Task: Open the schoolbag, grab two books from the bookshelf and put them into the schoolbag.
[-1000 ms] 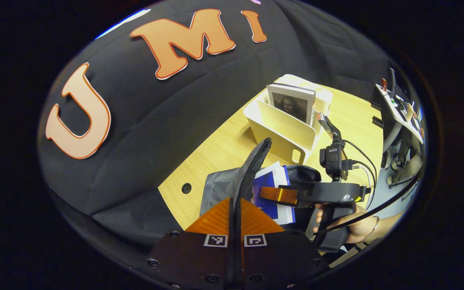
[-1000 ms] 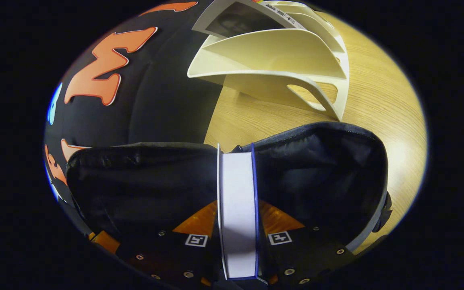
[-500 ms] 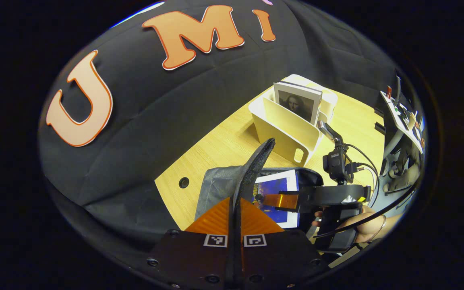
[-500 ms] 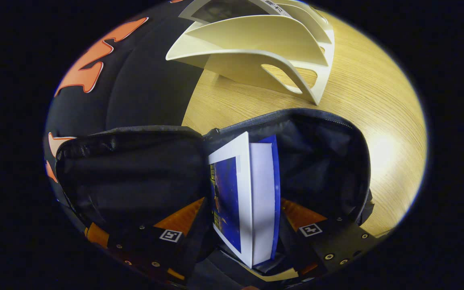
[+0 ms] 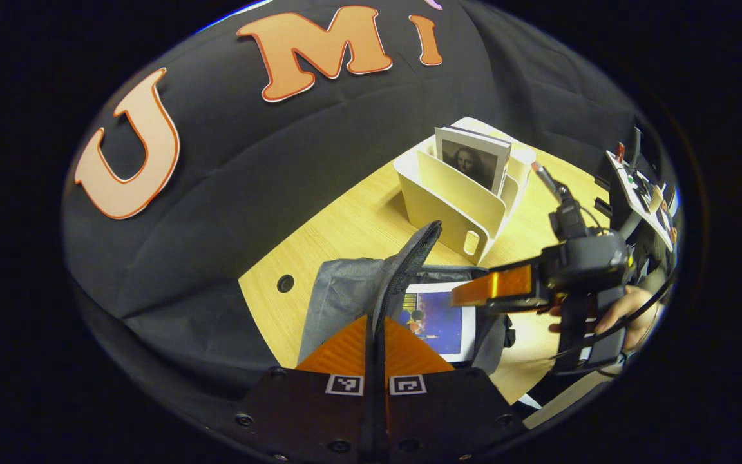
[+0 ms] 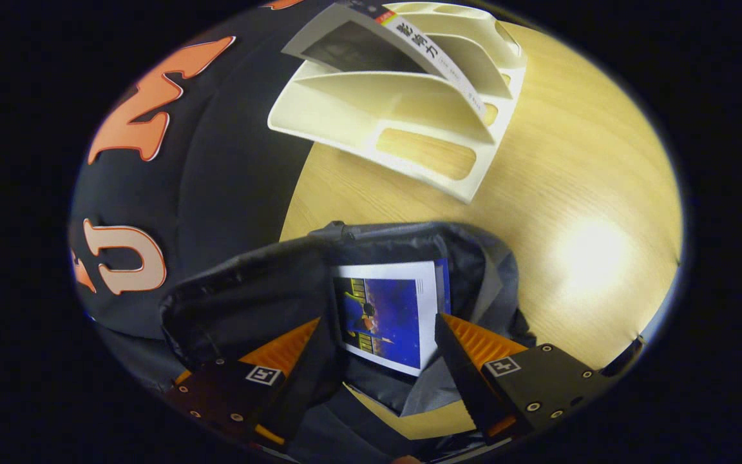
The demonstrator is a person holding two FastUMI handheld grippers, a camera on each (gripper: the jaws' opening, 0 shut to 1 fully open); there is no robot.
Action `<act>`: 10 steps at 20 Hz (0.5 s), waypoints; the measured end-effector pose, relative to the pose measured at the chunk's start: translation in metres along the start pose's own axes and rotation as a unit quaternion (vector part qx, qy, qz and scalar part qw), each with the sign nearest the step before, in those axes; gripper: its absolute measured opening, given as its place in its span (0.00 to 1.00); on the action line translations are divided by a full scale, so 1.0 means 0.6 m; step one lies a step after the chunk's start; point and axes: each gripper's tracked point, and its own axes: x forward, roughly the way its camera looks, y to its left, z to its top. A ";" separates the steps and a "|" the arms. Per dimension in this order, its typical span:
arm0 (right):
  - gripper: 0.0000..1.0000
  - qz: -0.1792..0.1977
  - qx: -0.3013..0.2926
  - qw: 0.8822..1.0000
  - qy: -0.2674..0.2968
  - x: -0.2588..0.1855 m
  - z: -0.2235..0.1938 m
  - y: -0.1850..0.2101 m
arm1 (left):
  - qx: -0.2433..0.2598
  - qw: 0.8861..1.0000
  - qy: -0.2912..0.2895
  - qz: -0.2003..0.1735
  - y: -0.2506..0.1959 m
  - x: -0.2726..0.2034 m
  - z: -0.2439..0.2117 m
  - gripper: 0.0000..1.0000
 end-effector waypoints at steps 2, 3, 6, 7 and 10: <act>0.98 -0.005 -0.014 1.000 -0.013 -0.034 0.031 -0.010 | 0.003 1.000 -0.003 0.001 -0.006 0.004 -0.005 0.01; 0.98 -0.011 -0.022 1.000 -0.020 -0.049 0.046 -0.018 | 0.004 1.000 -0.004 -0.001 -0.012 0.004 -0.009 0.07; 0.98 -0.037 -0.050 0.998 -0.033 -0.084 0.077 -0.049 | 0.001 1.000 -0.009 -0.005 -0.031 0.007 -0.013 0.01; 0.98 -0.049 -0.063 0.996 -0.039 -0.094 0.089 -0.064 | -0.002 1.000 -0.009 -0.006 -0.035 0.006 -0.016 0.01; 0.98 -0.090 -0.104 0.988 -0.066 -0.138 0.144 -0.102 | -0.025 1.000 -0.014 -0.010 -0.043 0.006 -0.028 0.01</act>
